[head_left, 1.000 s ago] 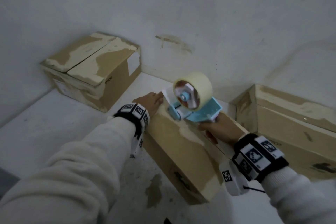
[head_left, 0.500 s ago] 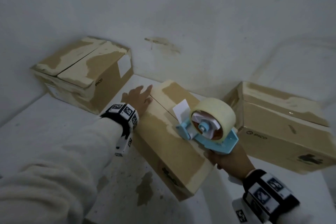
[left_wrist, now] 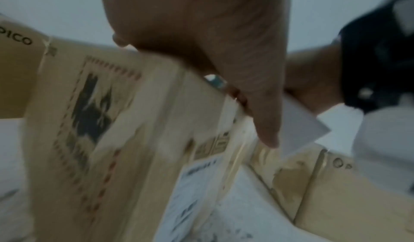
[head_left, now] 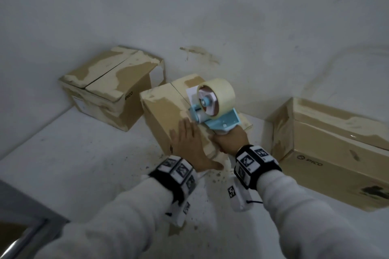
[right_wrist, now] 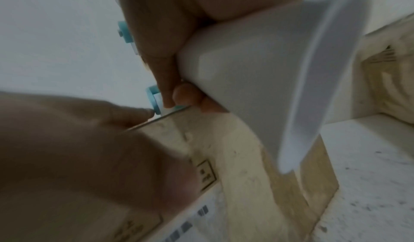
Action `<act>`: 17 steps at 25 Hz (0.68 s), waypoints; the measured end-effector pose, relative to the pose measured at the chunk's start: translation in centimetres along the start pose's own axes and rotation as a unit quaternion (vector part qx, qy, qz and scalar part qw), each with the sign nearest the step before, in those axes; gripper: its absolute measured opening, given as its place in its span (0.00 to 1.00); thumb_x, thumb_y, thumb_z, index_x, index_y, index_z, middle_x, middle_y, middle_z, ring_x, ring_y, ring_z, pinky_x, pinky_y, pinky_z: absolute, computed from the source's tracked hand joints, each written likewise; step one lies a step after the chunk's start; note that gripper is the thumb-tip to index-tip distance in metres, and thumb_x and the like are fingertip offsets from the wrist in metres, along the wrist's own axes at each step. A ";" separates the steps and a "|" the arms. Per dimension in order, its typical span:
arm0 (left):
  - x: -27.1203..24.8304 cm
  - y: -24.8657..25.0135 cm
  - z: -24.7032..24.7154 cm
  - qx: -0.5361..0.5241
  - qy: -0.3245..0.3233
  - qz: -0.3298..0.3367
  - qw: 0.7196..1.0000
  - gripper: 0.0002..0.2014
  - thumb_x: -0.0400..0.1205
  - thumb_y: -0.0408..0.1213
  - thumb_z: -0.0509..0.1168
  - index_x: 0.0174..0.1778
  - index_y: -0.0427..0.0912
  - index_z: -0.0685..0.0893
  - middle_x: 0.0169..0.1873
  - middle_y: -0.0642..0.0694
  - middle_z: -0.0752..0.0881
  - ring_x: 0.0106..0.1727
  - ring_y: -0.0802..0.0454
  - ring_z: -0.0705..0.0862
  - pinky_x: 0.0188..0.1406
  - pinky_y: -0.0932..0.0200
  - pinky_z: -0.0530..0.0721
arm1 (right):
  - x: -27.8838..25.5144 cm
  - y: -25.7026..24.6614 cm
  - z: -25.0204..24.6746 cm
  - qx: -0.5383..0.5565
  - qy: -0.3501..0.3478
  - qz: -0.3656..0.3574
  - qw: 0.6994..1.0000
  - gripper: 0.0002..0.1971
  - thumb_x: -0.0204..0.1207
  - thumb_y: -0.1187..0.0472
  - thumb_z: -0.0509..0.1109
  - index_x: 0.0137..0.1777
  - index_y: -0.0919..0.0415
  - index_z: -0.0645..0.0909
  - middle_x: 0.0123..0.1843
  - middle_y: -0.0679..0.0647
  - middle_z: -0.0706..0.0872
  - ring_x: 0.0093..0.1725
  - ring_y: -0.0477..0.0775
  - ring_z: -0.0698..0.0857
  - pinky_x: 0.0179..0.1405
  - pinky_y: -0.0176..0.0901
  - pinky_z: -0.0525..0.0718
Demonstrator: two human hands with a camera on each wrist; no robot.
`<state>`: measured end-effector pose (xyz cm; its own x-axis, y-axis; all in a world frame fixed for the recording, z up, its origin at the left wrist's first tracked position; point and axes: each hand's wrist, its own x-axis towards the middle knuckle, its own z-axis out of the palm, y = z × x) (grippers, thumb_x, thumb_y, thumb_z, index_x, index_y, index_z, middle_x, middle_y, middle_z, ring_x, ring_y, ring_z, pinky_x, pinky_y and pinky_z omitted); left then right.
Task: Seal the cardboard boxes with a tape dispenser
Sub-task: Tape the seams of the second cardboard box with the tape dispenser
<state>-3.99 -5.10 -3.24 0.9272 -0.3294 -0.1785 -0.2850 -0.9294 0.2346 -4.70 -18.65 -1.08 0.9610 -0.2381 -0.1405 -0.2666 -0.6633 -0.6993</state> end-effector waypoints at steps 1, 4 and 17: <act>0.0 0.5 0.6 0.012 0.000 -0.026 1.000 0.70 0.57 0.78 0.63 0.82 0.36 0.36 0.83 0.38 0.39 0.83 0.40 0.38 0.79 0.34 0.40 | 0.2 -0.1 -0.1 0.004 -0.003 0.000 1.000 0.15 0.69 0.56 0.74 0.28 0.47 0.69 0.35 0.56 0.82 0.35 0.57 0.79 0.40 0.48 0.82; 0.5 0.8 0.6 0.013 0.018 -0.045 0.999 0.63 0.66 0.73 0.63 0.82 0.36 0.37 0.83 0.38 0.41 0.84 0.41 0.40 0.80 0.33 0.41 | -0.1 0.0 -0.9 0.027 0.005 0.013 1.000 0.14 0.67 0.58 0.75 0.28 0.49 0.72 0.35 0.58 0.83 0.30 0.57 0.79 0.34 0.47 0.81; 1.5 1.4 -1.2 0.063 -0.006 0.031 0.998 0.58 0.68 0.65 0.68 0.82 0.51 0.35 0.82 0.44 0.34 0.83 0.37 0.37 0.76 0.26 0.49 | -8.4 5.6 -3.4 0.237 -0.001 0.064 0.969 0.06 0.66 0.64 0.77 0.41 0.58 0.83 0.28 0.53 0.84 0.26 0.53 0.80 0.28 0.45 0.80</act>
<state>-2.67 -6.69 -2.06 0.9044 -0.3874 -0.1789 -0.3700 -0.9208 0.1233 -14.52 -22.76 -1.44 0.9229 -0.2943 -0.2483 -0.3200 -0.2275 -0.9197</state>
